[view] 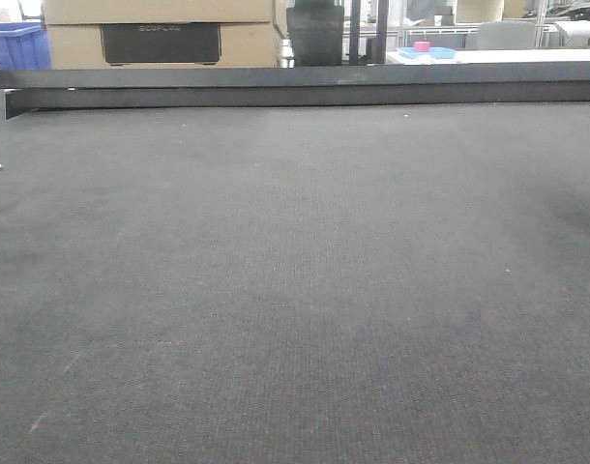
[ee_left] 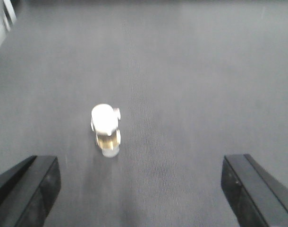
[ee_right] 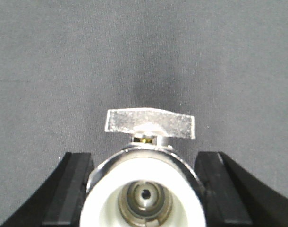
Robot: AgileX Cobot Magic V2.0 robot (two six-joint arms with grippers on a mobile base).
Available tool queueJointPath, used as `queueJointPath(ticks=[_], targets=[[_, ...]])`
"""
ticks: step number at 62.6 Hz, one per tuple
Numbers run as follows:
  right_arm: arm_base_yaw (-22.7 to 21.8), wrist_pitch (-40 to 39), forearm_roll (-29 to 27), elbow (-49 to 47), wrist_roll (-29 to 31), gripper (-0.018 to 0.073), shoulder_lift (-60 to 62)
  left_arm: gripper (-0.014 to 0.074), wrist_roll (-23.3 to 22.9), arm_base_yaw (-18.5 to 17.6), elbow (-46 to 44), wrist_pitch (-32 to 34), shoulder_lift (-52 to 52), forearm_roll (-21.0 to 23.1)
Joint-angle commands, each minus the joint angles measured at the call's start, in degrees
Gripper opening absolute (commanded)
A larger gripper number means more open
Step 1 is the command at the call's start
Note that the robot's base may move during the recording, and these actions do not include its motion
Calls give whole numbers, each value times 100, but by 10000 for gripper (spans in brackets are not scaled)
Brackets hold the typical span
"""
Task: Place valve from conveyor to right shelf box
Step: 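Lower the left gripper and close it on the other silver valve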
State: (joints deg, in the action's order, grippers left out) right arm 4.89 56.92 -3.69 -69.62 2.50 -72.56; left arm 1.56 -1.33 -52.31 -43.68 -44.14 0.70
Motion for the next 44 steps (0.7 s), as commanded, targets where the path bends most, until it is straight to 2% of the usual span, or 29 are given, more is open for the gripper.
queueJointPath(ticks=[1, 11, 22, 34, 44], targets=[[-15, -334, 92, 2, 54, -154, 149, 601, -49, -36, -620, -612, -657, 26], [-15, -334, 92, 2, 54, -154, 149, 601, -49, 115, -1700, -1583, -1885, -13], [-15, -334, 92, 2, 54, -154, 138, 601, 383, 387, -2725, -2314, -3165, -13], [-15, -334, 92, 2, 54, -154, 118, 601, 864, 736, -3384, -2460, -4285, 85], [-15, -346, 92, 2, 54, -154, 119, 601, 1067, 859, -3723, -2446, -5109, 214]])
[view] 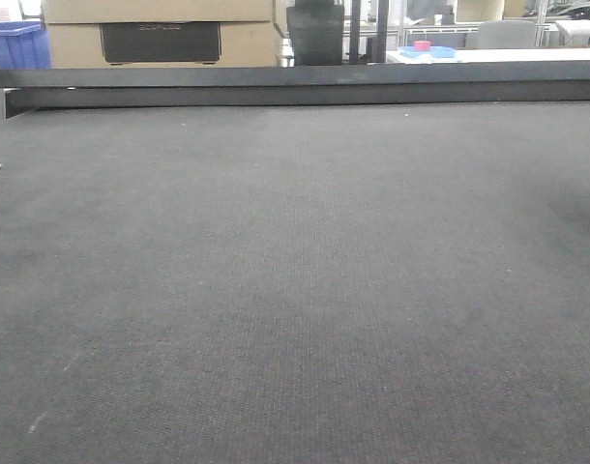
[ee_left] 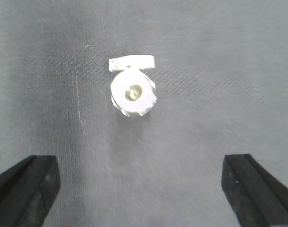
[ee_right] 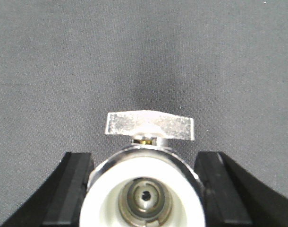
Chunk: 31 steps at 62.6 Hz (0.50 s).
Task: Place valve from conveyor to right shelf box
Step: 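Lower the left gripper and close it on the other silver valve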
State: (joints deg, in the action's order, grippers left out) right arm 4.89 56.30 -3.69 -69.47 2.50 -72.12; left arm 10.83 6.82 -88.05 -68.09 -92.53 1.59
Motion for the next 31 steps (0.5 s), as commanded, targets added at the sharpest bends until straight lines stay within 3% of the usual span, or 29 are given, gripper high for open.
queueJointPath(ticks=[1, 31], targets=[[-15, -283, 92, -13, 54, -154, 75, 601, 151, 45, -166, 20, -325, 124], [-15, -318, 92, -13, 54, -154, 75, 601, 271, 45, -309, 612, -1480, 269]])
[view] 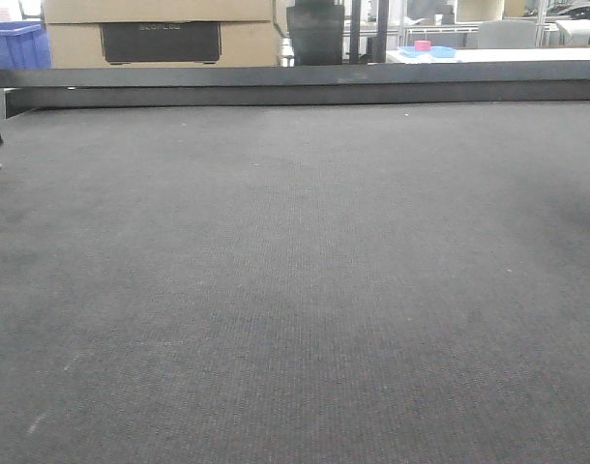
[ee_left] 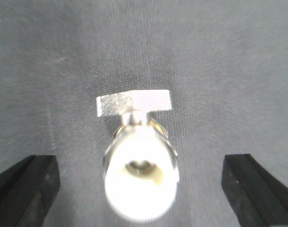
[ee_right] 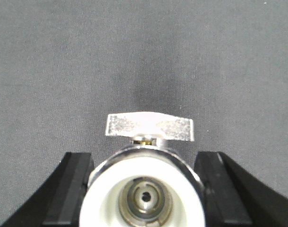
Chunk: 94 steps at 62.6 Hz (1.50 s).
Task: Place valve from conveyor to right shelf box
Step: 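Lower the left gripper and close it on the other silver valve, then lift both held valves up off the conveyor belt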
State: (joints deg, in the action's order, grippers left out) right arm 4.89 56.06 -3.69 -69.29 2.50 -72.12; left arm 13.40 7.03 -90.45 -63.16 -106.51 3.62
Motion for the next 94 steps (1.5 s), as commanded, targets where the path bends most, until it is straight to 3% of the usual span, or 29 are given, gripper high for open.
queueJointPath(ticks=[1, 30, 37, 42, 49, 61, 75, 94], targets=[[-15, -294, 92, -31, 54, -154, 75, 601, 14, 23, -69, 121, -112, 66], [-15, -294, 92, -31, 54, -154, 75, 598, 14, 23, -69, 260, -272, 9], [-15, -294, 92, -31, 54, -154, 75, 558, -22, 23, -69, 260, -281, -2], [-15, -294, 92, -31, 54, -154, 75, 477, -37, 23, -69, 260, -307, -2], [-15, -294, 92, -31, 54, -154, 75, 293, -47, 23, -69, 158, -345, -2], [-15, -294, 92, -31, 54, -154, 75, -110, -47, 23, -69, -60, -357, -16], [-15, -294, 92, -31, 54, -154, 75, -111, -59, 23, -243, -466, -154, 97], [-15, -329, 92, -213, 54, -154, 75, -111, -185, 23, -461, -680, 1092, 255]])
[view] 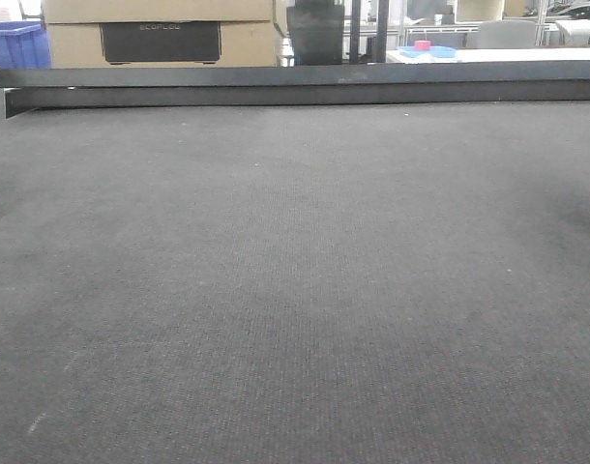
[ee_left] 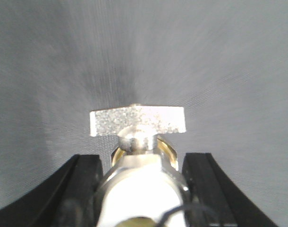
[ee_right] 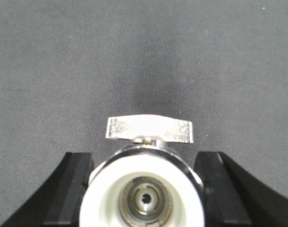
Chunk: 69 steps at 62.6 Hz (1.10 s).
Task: Place valve from conveyor to right shelf box
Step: 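Lift both held valves up off the conveyor belt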
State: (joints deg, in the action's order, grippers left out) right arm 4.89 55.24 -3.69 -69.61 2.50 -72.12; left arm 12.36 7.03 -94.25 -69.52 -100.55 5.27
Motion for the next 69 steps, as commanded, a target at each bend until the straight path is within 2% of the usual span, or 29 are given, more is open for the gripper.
queueJointPath(ticks=[1, 17, 33, 41, 69], targets=[[-15, -247, 92, -213, 54, -154, 75, -111, -95, 23, -81, -44, 608, 90], [-1, -213, -56, -770, 54, -154, 75, -111, -245, 23, -81, -44, 1706, 90], [213, -180, -56, -1337, 54, -154, 75, -111, -245, 23, -81, -44, 2415, 236], [273, -227, -56, -1552, 54, -154, 75, -111, -245, 23, -81, -44, 2488, 360], [273, -305, -56, -1575, 54, -154, 75, -111, -245, 23, -81, -20, 2477, 352]])
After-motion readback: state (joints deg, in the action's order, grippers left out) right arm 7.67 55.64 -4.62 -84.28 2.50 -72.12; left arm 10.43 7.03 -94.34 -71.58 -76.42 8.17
